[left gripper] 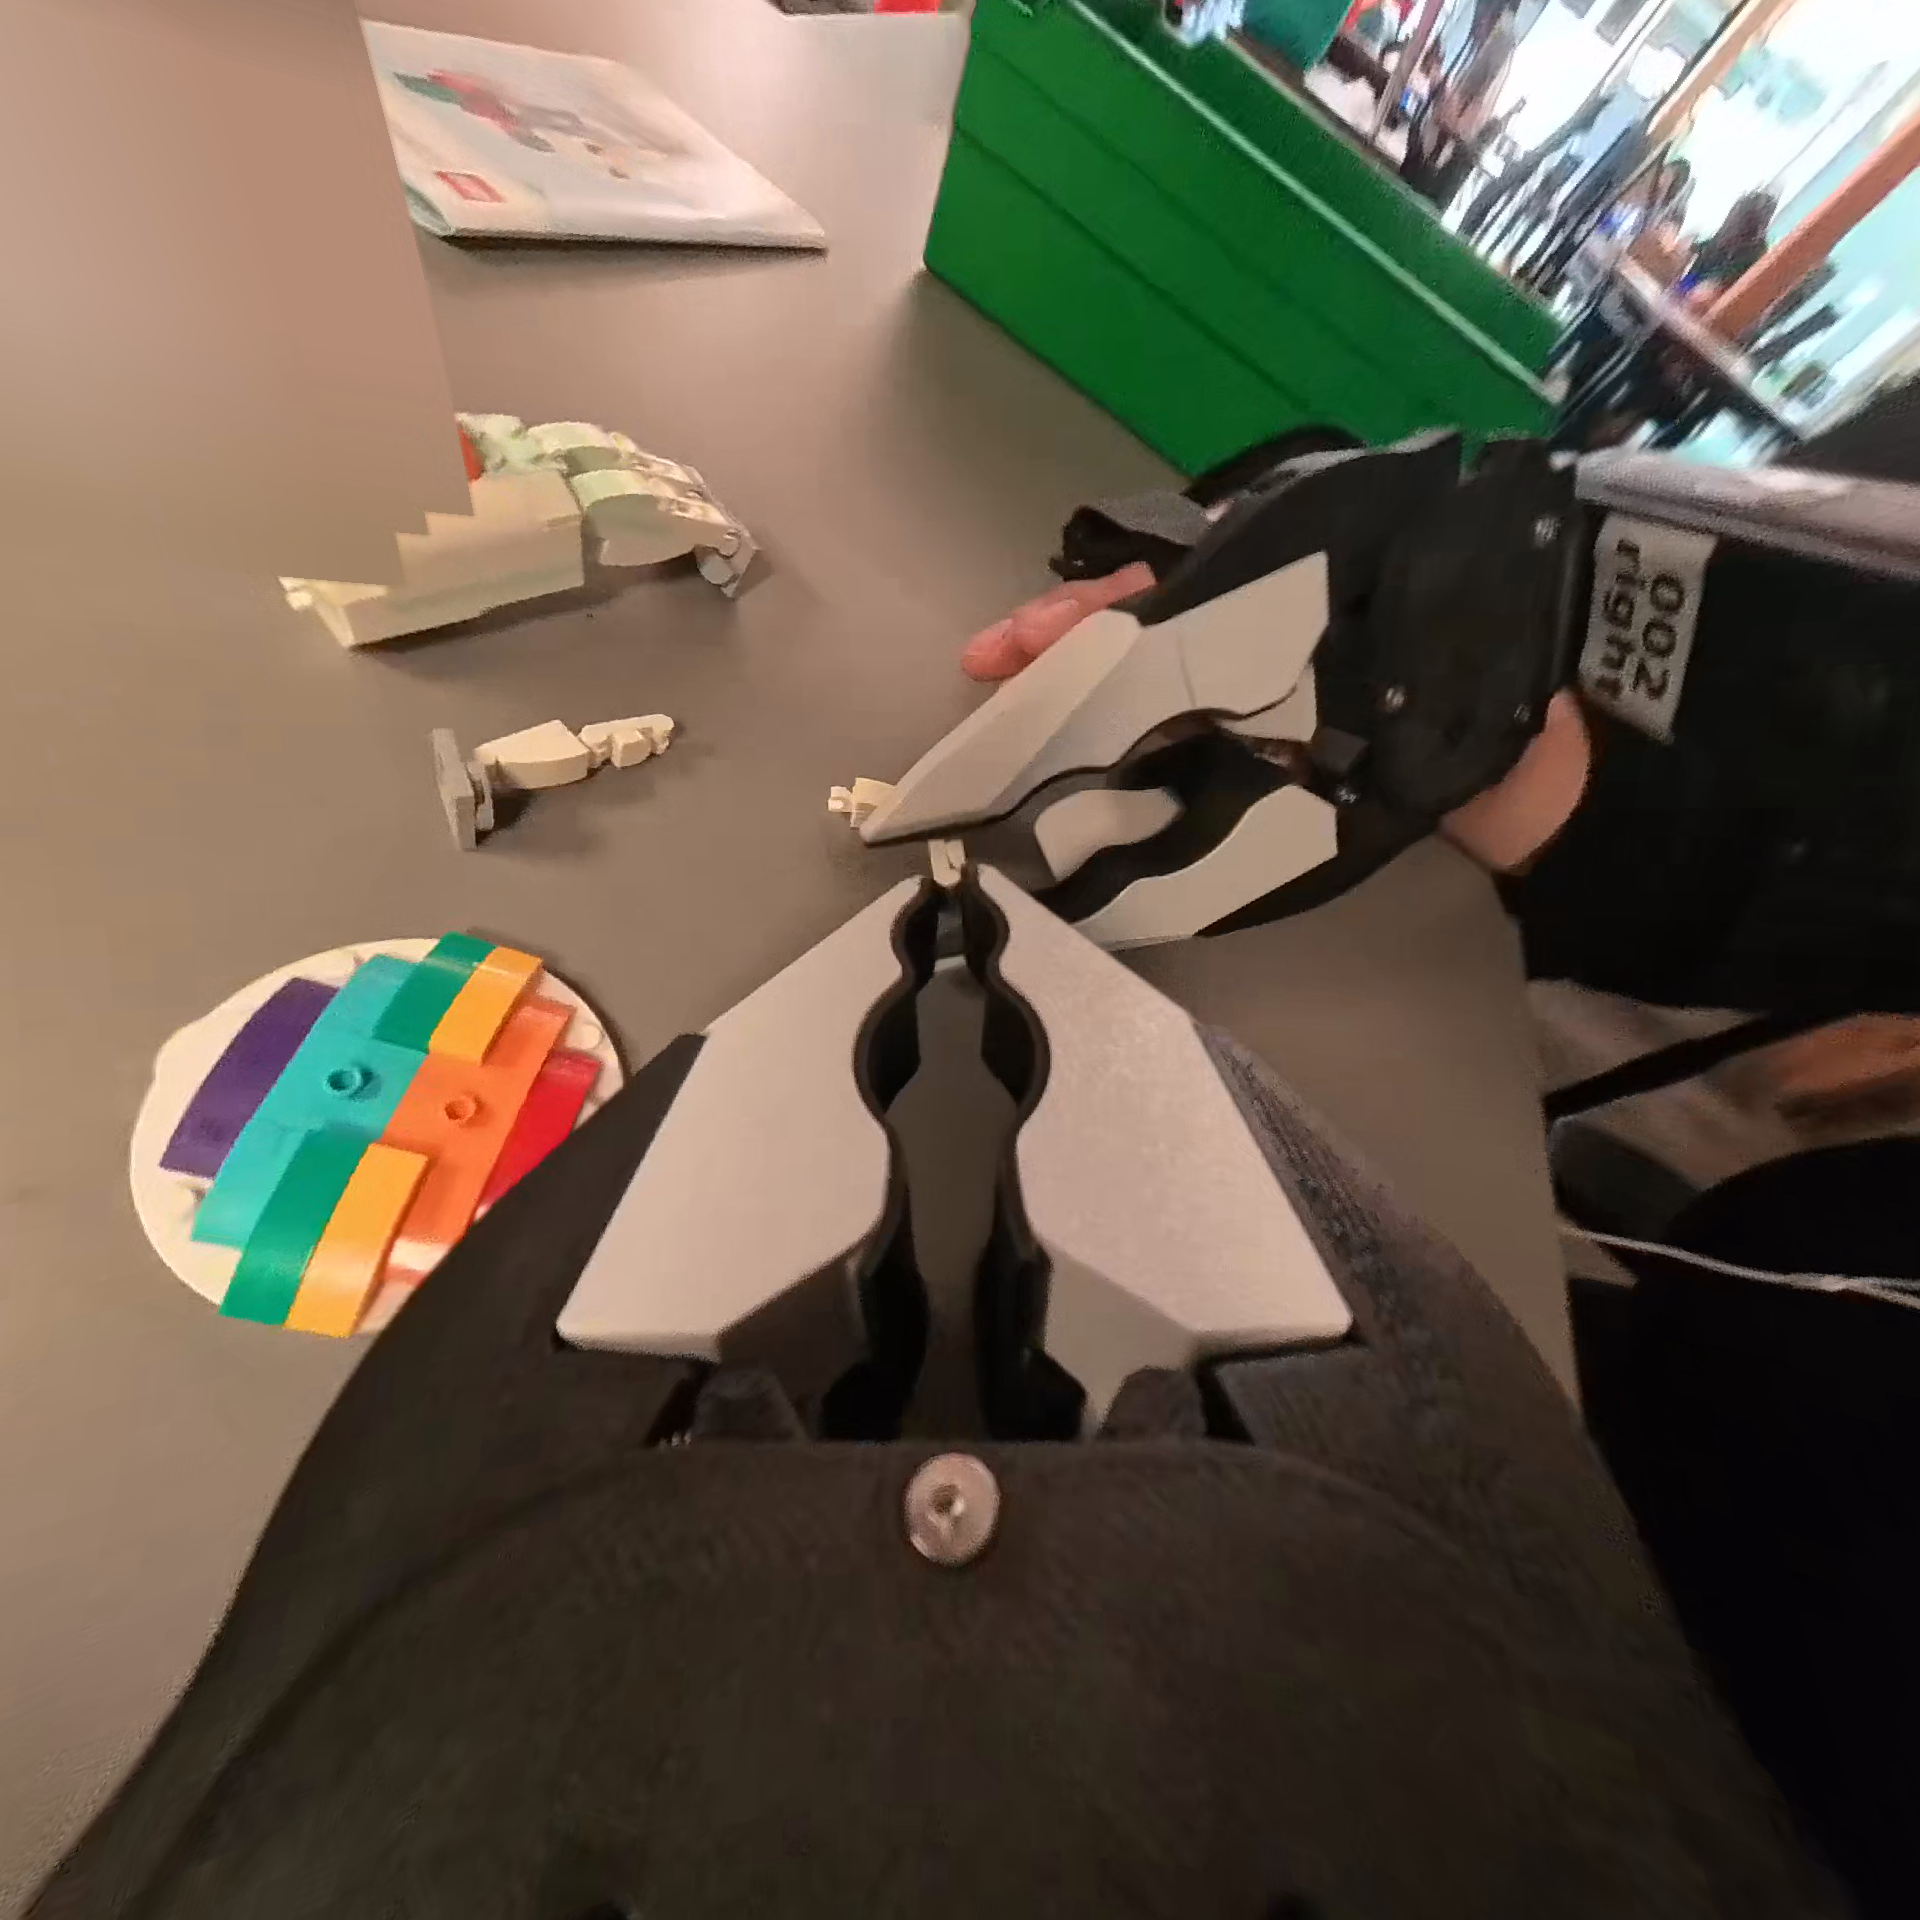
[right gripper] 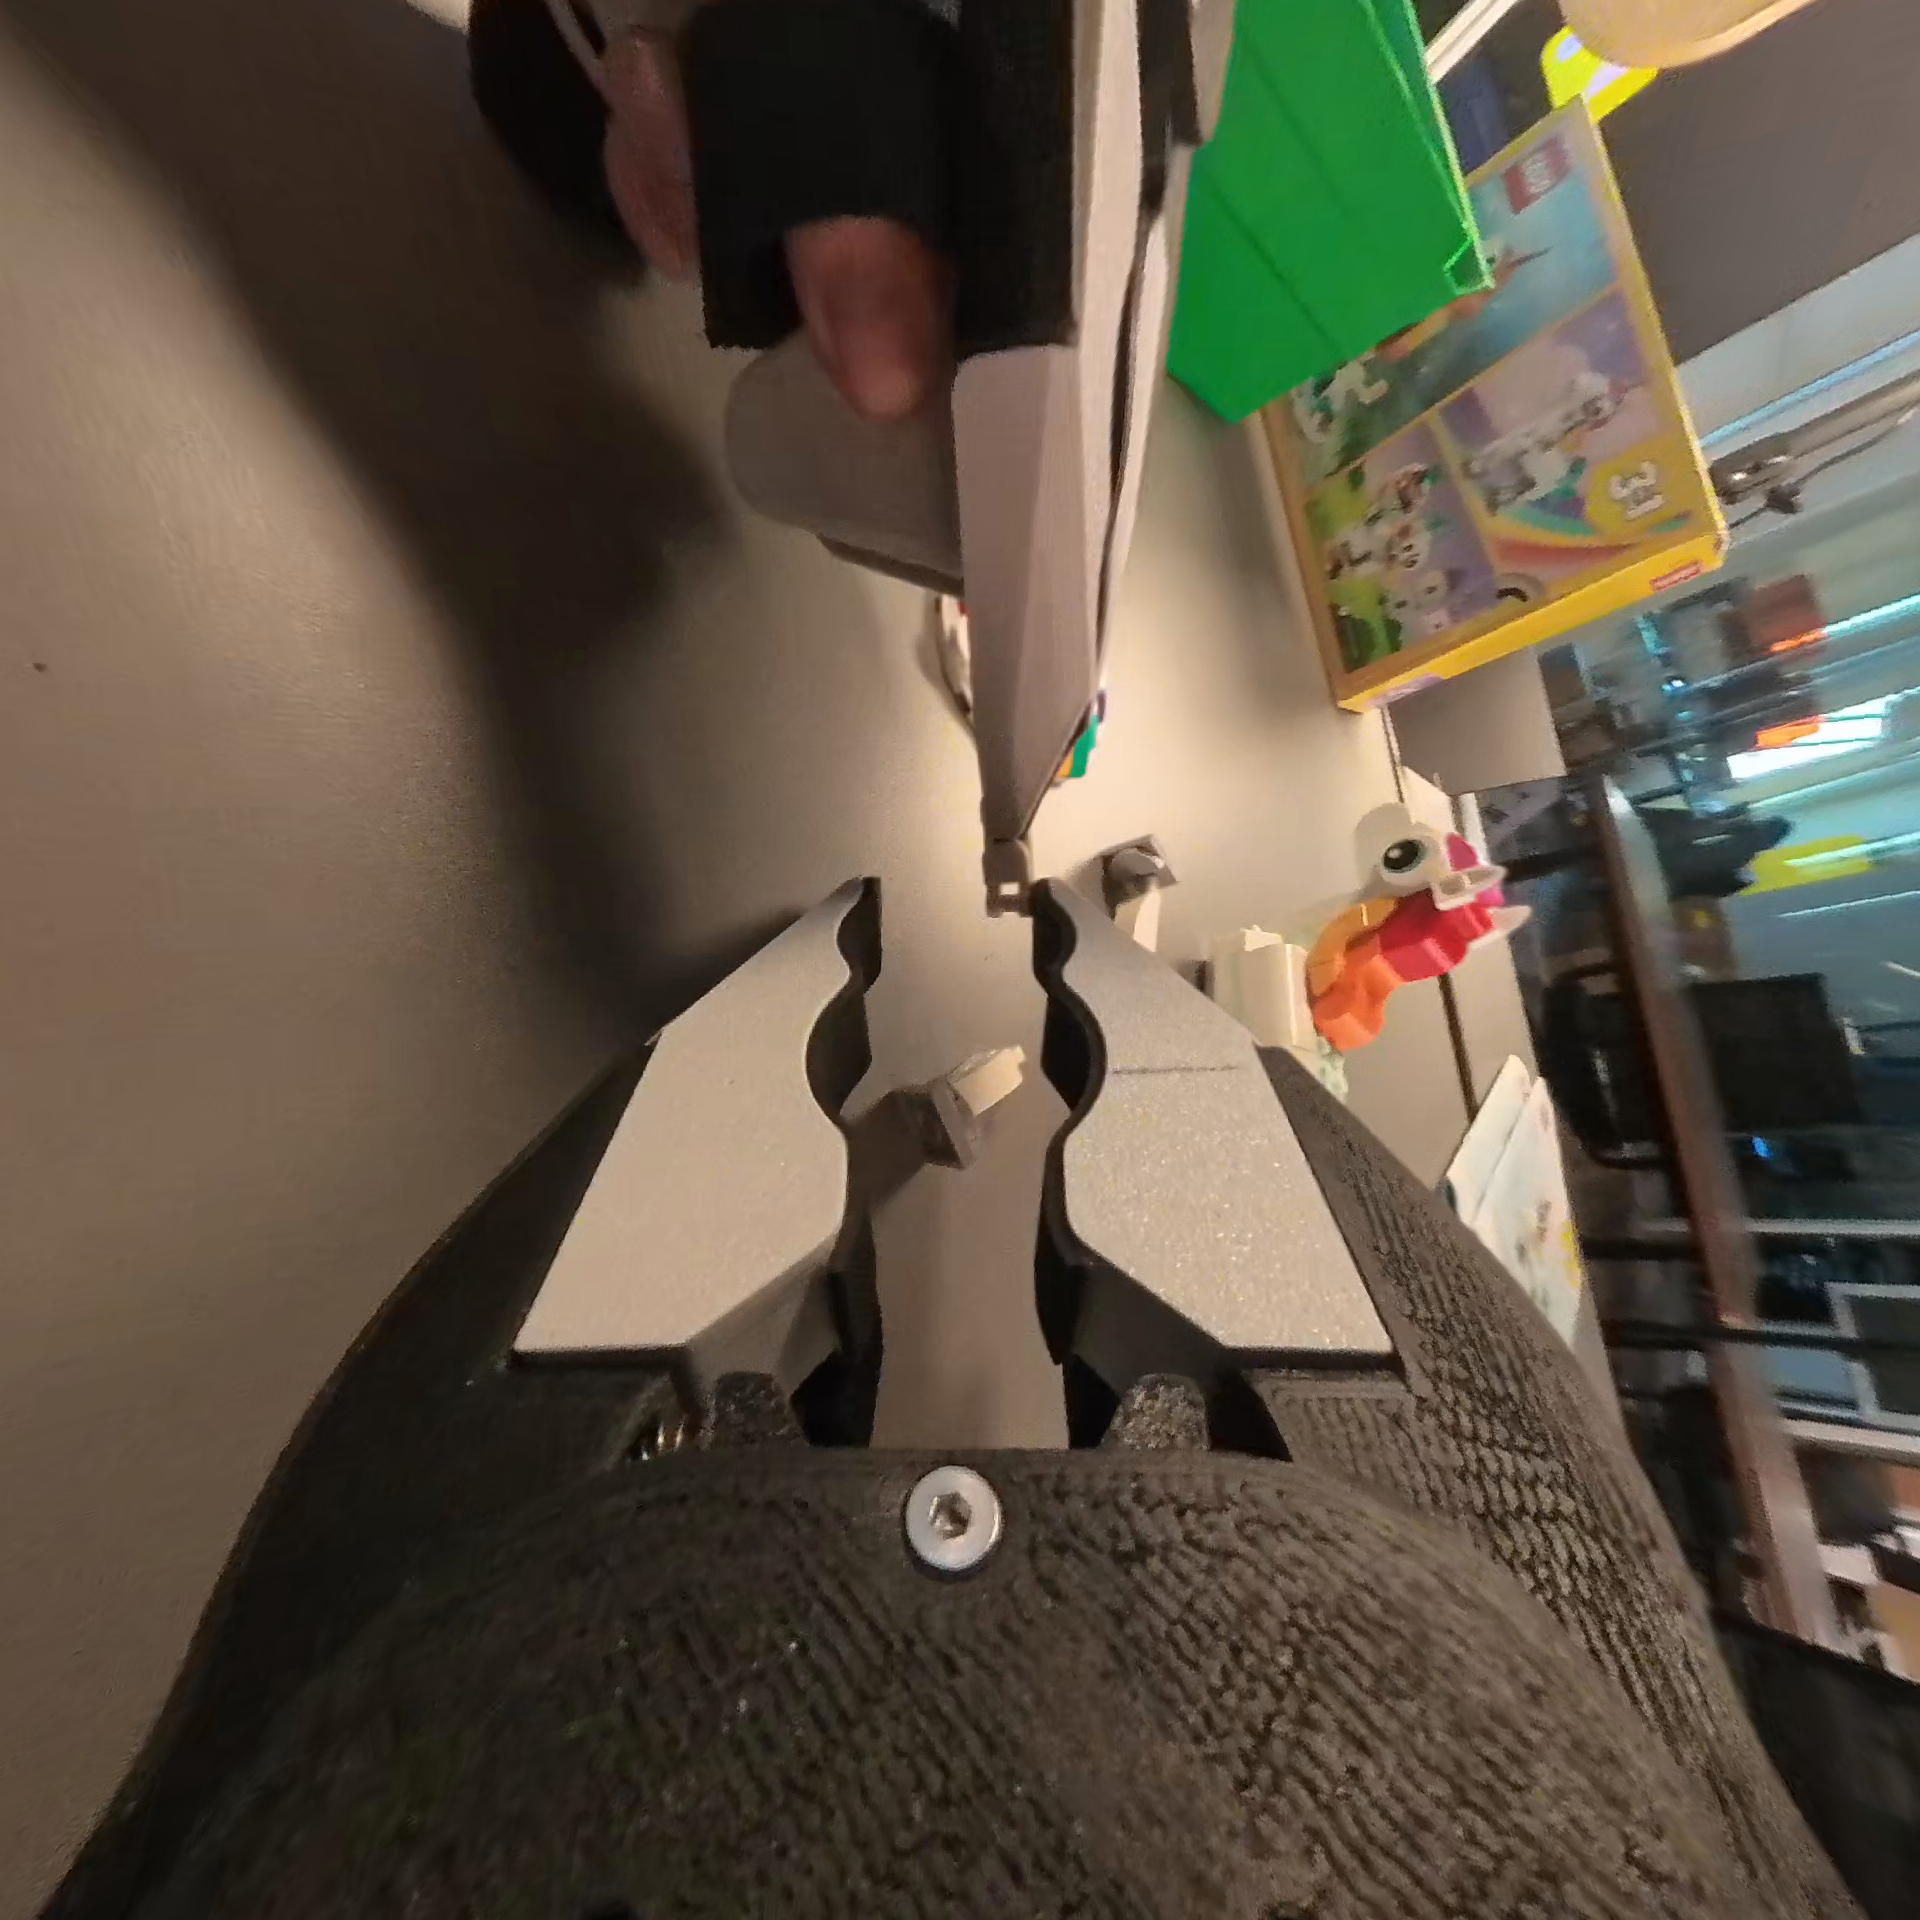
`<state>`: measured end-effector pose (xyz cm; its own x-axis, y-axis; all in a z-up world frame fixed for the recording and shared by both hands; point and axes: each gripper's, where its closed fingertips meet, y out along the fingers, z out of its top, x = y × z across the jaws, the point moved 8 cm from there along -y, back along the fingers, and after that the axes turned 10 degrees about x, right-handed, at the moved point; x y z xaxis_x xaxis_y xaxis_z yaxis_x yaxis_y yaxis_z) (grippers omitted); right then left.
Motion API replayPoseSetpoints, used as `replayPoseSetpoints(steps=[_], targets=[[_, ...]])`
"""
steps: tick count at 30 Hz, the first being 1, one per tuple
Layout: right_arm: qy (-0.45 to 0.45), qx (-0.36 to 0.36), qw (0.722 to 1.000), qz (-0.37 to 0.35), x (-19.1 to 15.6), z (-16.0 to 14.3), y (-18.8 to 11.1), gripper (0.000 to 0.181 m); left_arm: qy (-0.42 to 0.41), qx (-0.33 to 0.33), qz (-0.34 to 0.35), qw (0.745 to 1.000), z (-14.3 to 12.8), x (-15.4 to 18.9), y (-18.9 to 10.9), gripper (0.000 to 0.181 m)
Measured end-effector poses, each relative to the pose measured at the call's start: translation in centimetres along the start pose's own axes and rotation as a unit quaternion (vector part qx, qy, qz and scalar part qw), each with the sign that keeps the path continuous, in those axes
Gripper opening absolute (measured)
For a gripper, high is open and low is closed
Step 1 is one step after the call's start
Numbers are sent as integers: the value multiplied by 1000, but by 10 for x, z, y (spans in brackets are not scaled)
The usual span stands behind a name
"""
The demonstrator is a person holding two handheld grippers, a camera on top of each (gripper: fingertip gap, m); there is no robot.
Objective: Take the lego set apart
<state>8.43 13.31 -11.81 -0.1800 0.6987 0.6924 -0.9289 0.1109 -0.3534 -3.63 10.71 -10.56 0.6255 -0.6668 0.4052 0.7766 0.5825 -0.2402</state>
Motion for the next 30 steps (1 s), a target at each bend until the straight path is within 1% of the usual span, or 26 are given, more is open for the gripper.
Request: replayPoseSetpoints(steps=[4, 6, 9, 12, 14, 16, 18, 23, 27, 29, 30], targets=[[-19, 19, 999, -30, 3, 5, -3, 20, -33, 9, 18, 999, 0, -7, -3, 3], [-37, 21, 998, -37, 2, 8, -3, 15, -44, 10, 11, 999, 0, -7, -3, 4], [-70, 16, 996, -46, 0, 9, -3, 12, -63, 8, 0, 998, -1, -7, -2, 3], [-86, 6, 995, -39, -1, 10, -3, 6, -65, -2, -1, 998, -3, -6, 0, 3], [-66, 0, 998, -16, -1, 10, -4, 6, -35, -18, 4, 999, -4, -4, 0, 3], [-30, 3, 999, 13, -1, 8, -5, 6, 30, -45, 18, 998, -6, 1, 3, 3], [18, 21, 999, 45, -1, 5, -7, 6, 80, -69, 15, 994, -8, 6, 4, 3], [130, 75, 983, 105, 6, 2, -17, 6, 100, -75, -21, 992, -7, 14, 3, 2], [185, 89, 968, 148, 6, -4, -19, 5, 131, -89, -27, 987, -11, 19, 6, 1], [205, 100, 960, 163, 8, -5, -22, 5, 144, -85, -37, 985, -11, 22, 6, 1], [216, 110, 955, 170, 9, -5, -24, 5, 163, -78, -43, 983, -10, 24, 5, 0]])
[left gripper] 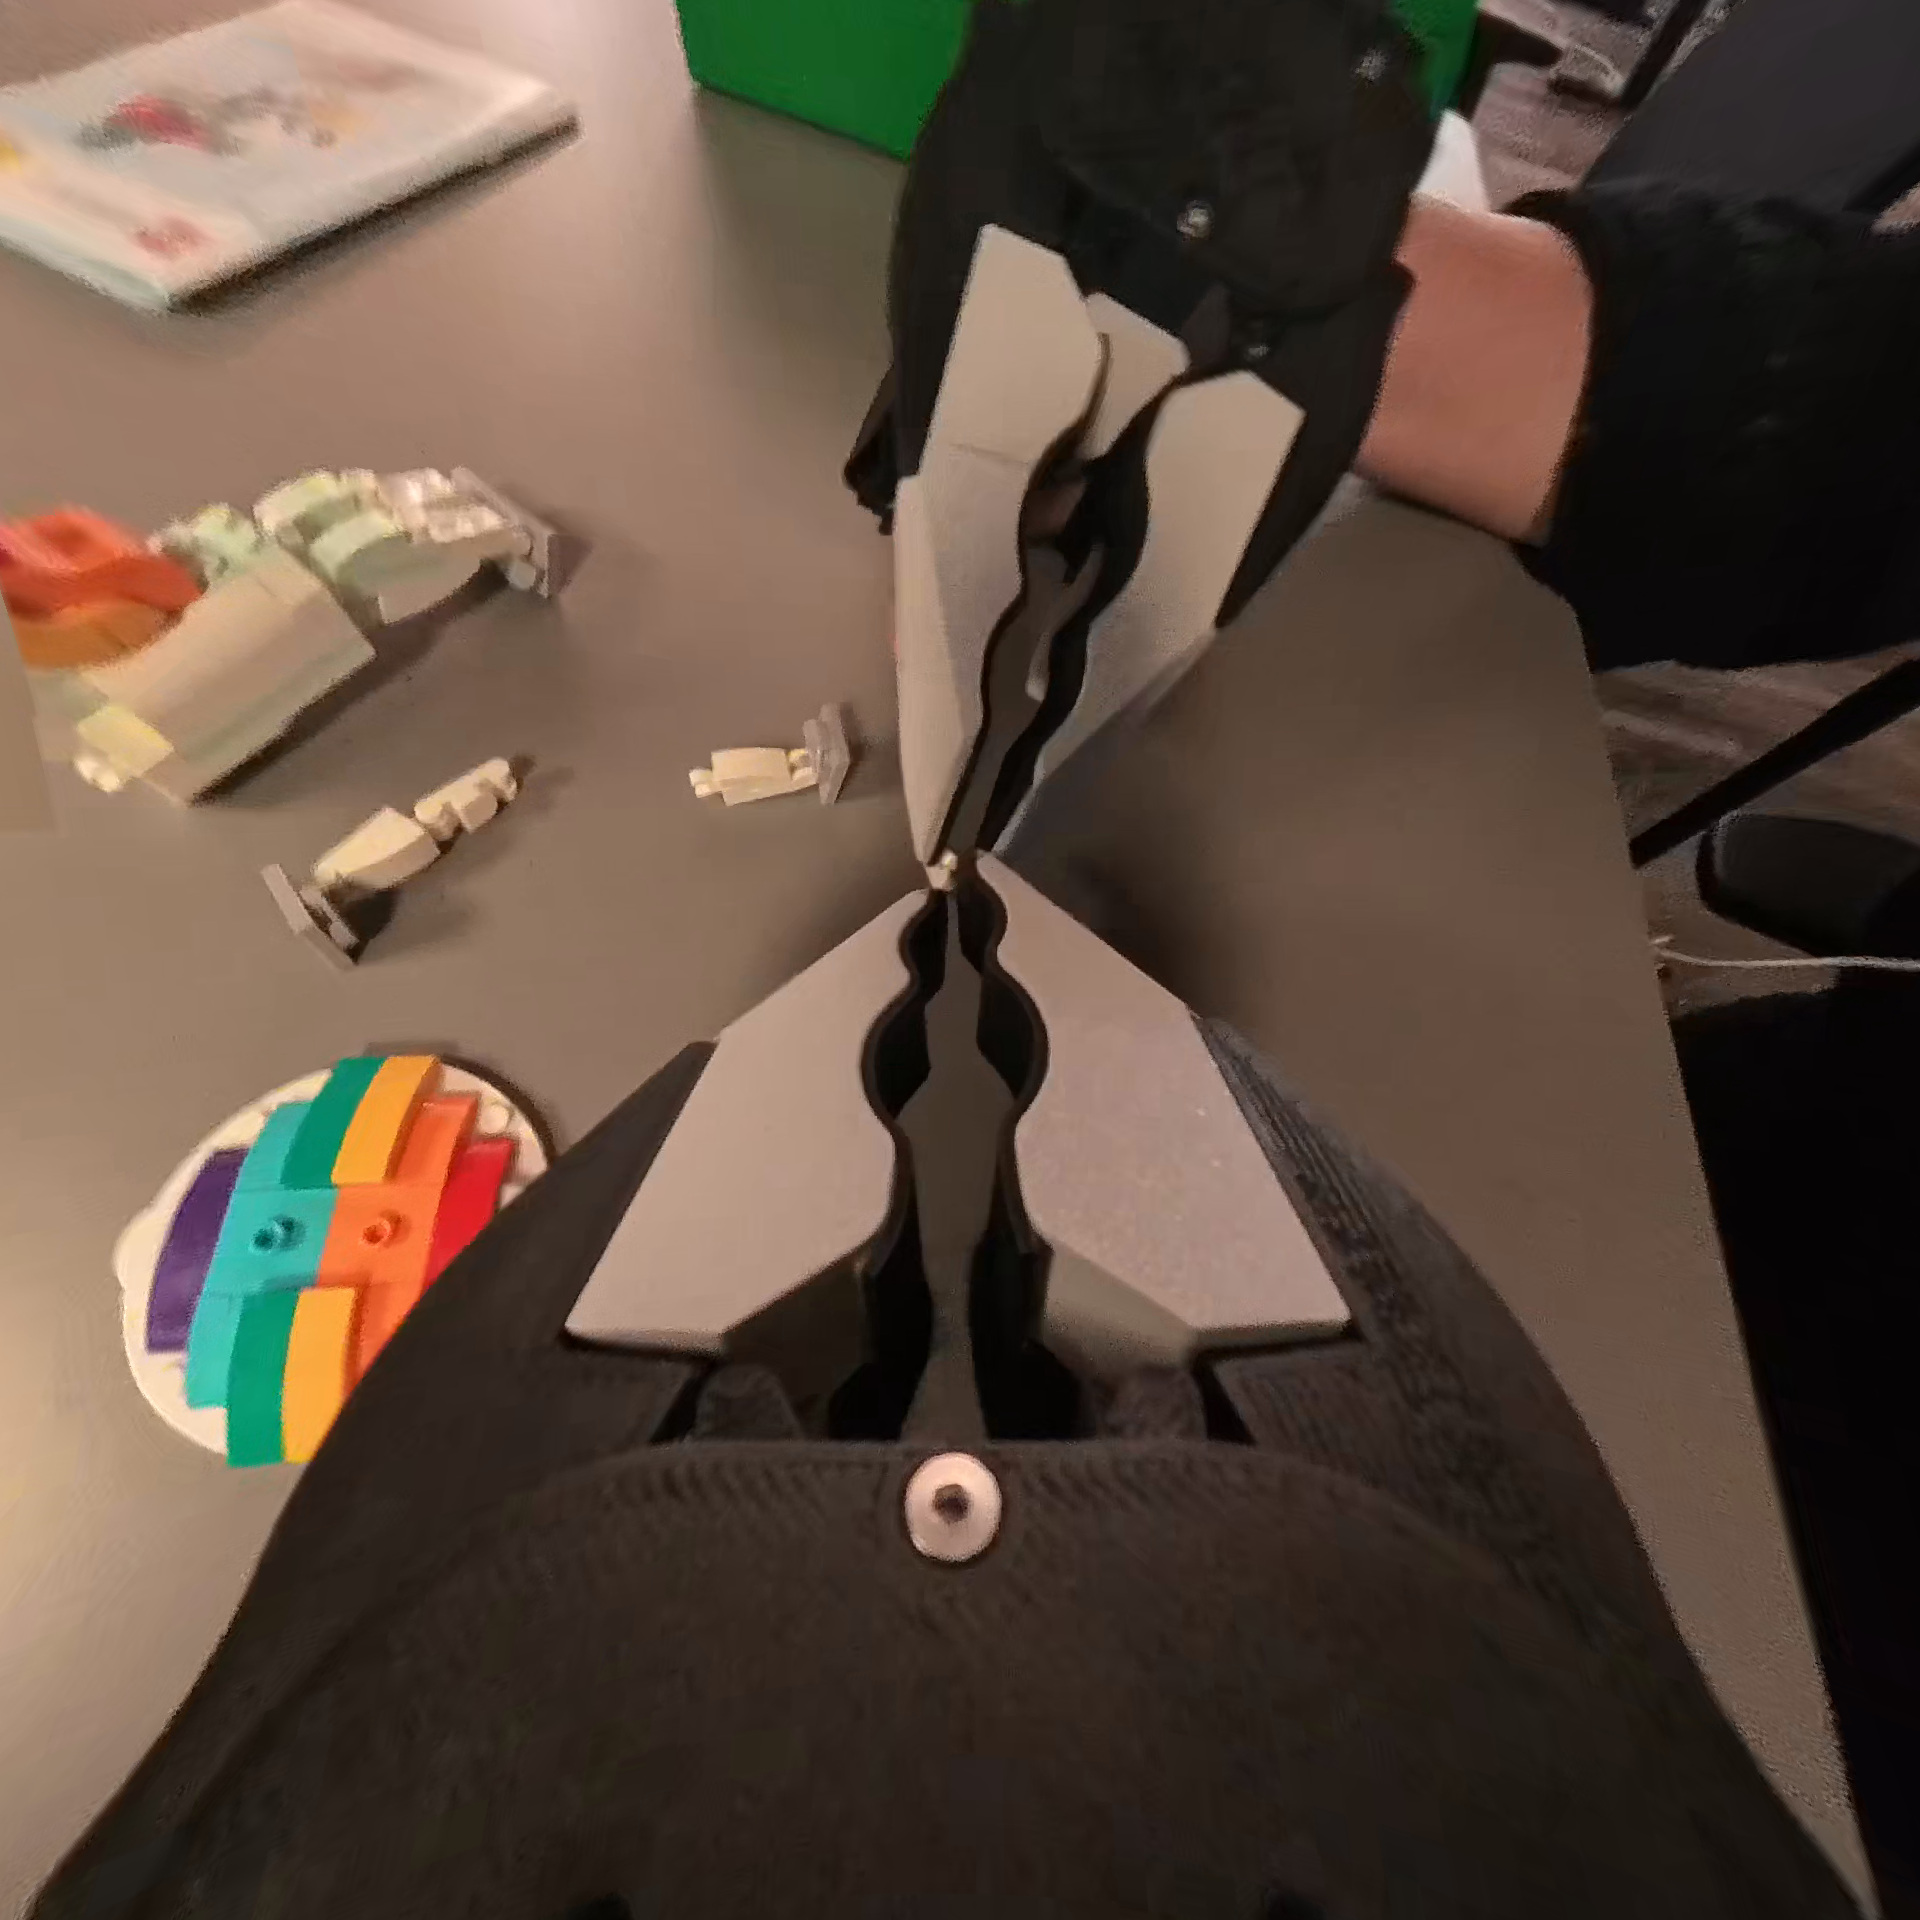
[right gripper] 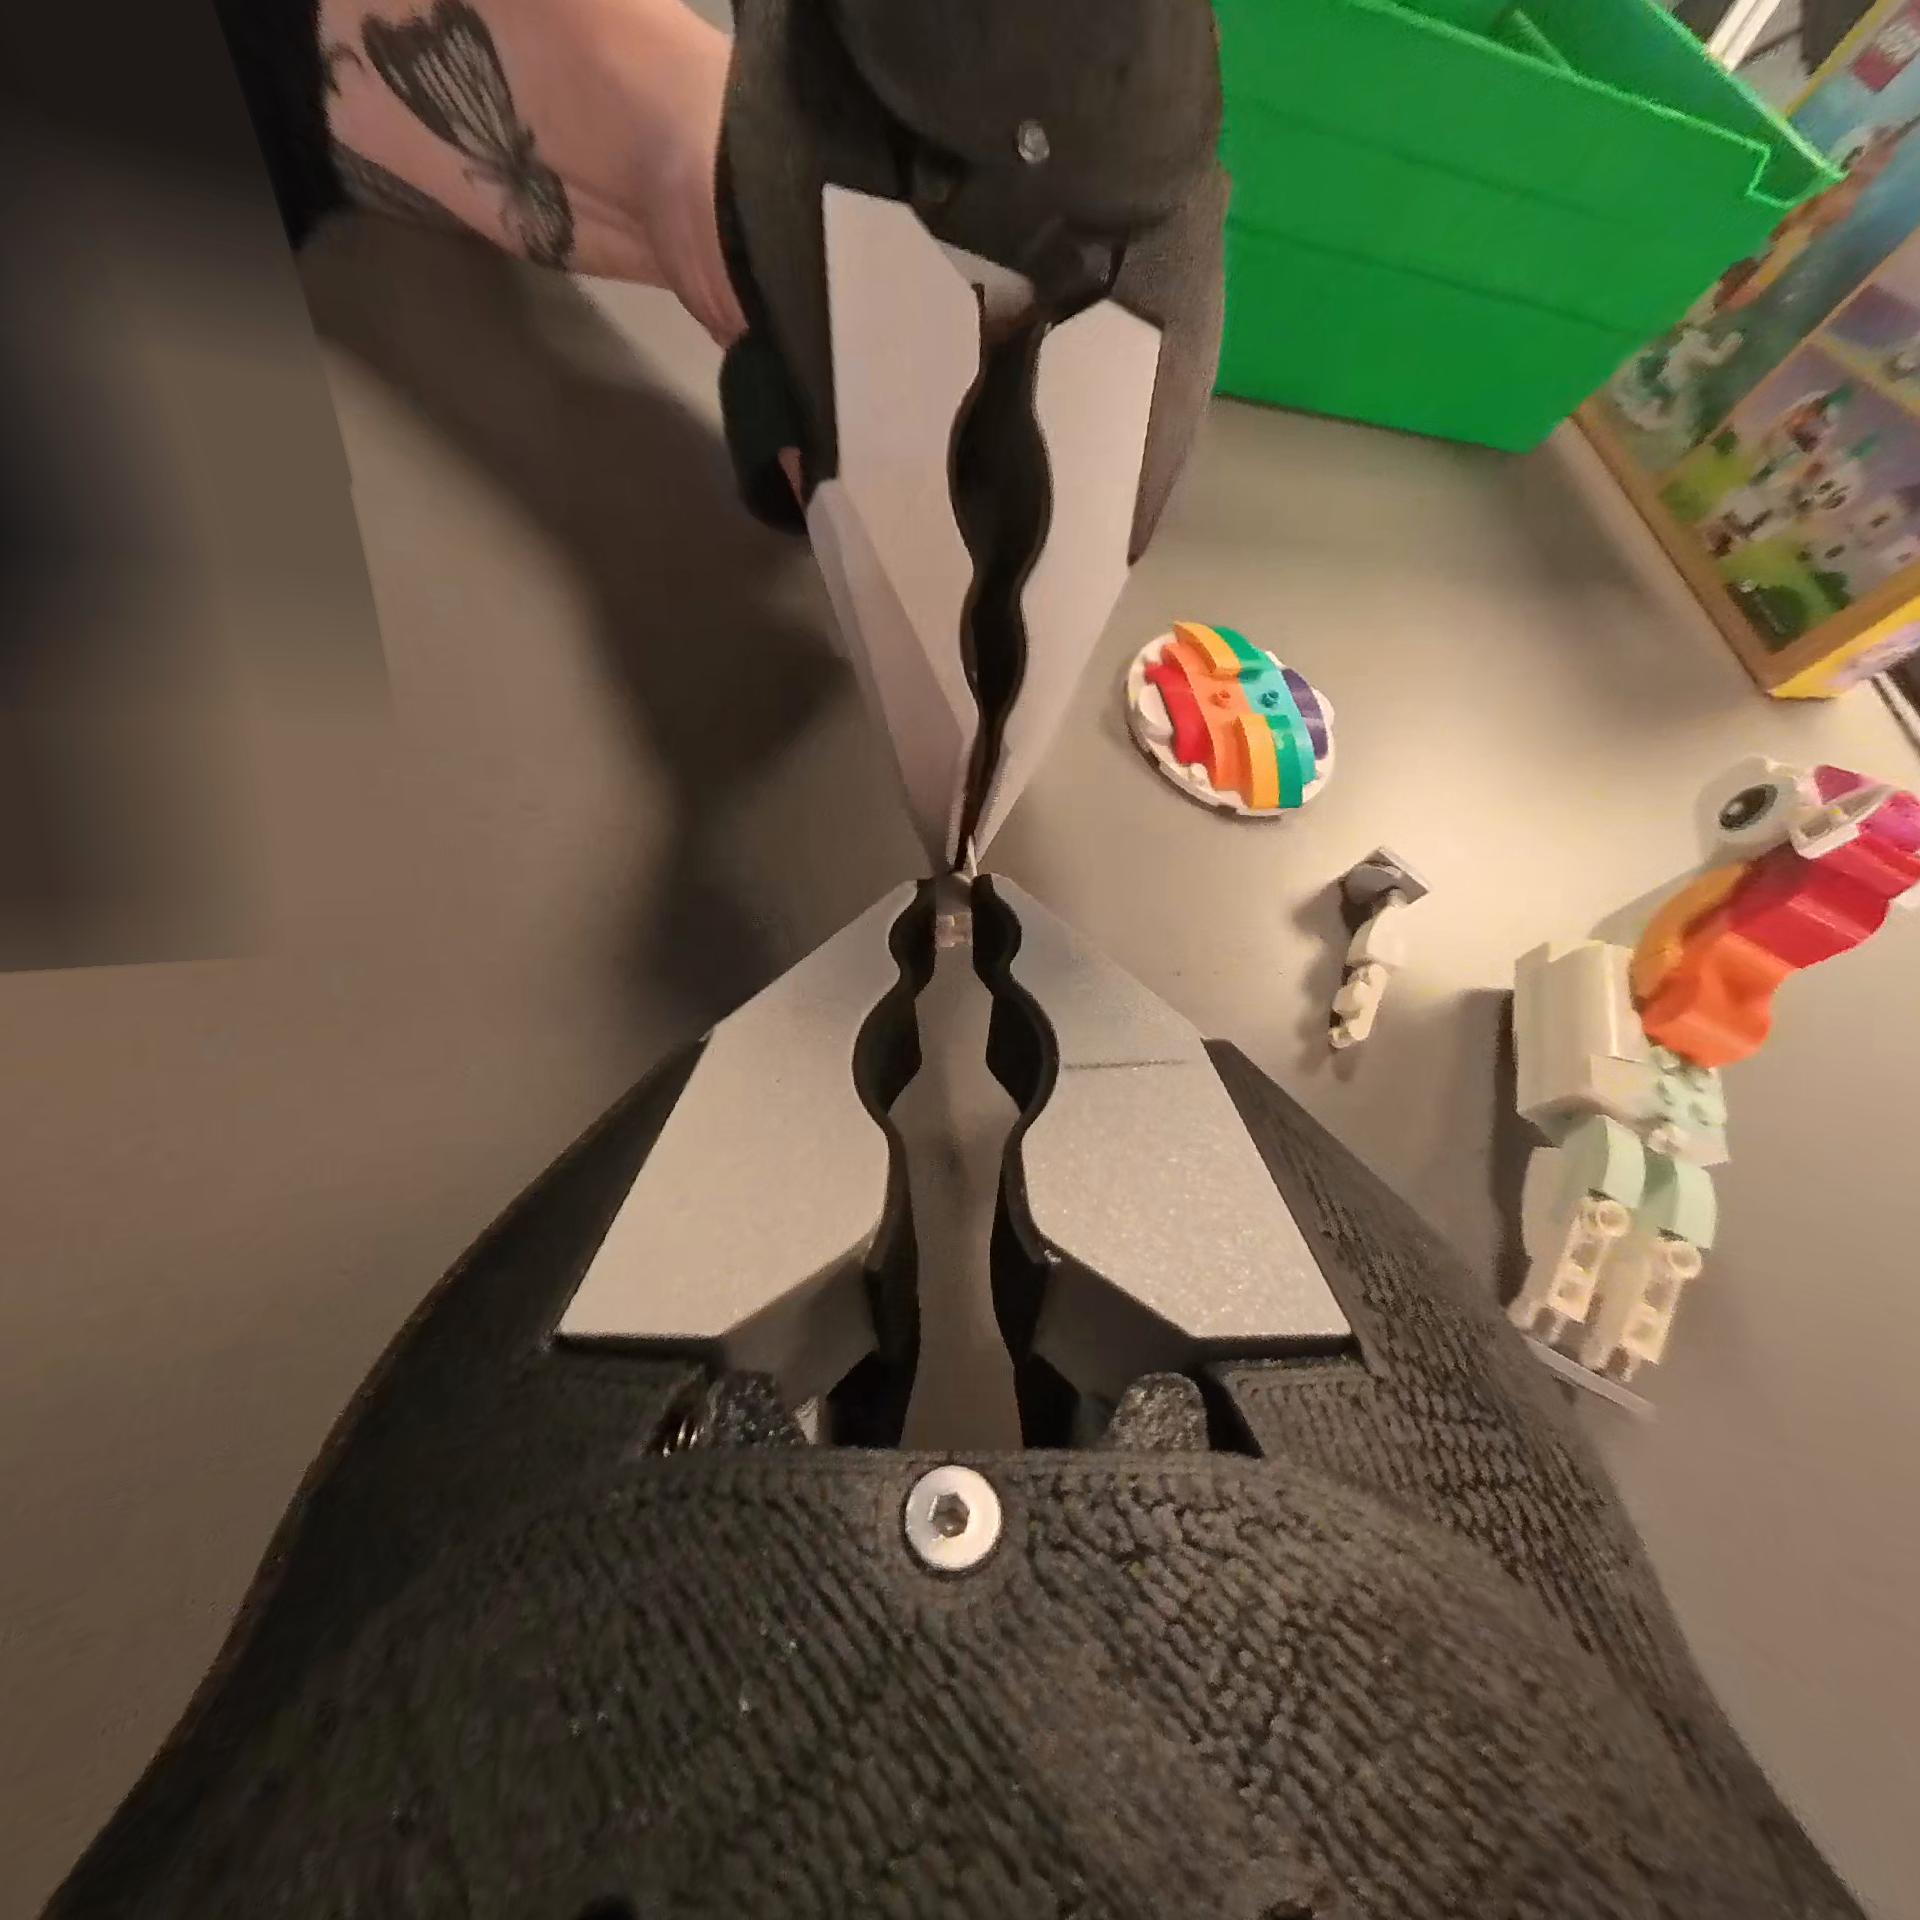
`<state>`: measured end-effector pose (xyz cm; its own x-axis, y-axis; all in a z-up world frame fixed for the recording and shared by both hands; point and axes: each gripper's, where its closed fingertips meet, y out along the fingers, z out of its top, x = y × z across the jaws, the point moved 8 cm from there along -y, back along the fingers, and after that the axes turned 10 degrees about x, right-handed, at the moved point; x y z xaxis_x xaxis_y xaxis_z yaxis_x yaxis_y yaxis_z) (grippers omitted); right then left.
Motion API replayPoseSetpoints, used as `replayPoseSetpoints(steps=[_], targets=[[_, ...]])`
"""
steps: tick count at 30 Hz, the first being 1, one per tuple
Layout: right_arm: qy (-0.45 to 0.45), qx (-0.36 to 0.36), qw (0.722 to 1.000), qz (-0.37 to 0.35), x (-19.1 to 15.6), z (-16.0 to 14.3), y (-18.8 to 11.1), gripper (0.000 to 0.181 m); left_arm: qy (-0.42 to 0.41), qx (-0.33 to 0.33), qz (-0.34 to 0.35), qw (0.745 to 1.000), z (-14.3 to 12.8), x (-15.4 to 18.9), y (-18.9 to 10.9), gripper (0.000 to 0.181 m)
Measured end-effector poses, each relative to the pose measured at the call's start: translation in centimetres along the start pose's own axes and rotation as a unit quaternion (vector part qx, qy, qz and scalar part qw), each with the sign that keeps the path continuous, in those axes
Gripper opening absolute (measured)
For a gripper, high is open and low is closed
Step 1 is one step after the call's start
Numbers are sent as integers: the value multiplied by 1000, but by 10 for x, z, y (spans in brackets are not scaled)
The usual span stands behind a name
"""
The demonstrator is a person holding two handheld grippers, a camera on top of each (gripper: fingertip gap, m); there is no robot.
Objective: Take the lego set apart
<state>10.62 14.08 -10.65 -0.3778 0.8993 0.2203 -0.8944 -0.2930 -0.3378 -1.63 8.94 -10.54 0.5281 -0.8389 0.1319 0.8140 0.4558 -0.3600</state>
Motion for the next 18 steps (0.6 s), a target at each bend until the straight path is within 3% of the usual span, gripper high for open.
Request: replayPoseSetpoints(steps=[6, 13, 18], targets=[[34, 43, 998, 21, 3, 2, -6, 5, 26, 25, -9, 999, 8, 6, -2, 0], [-116, 17, 989, -88, -1, 15, -2, 5, -144, 87, -17, 986, 6, -16, -11, 0], [-208, -4, 969, -135, -8, 20, 1, 5, -211, 118, -30, 970, 5, -23, -13, 0]])
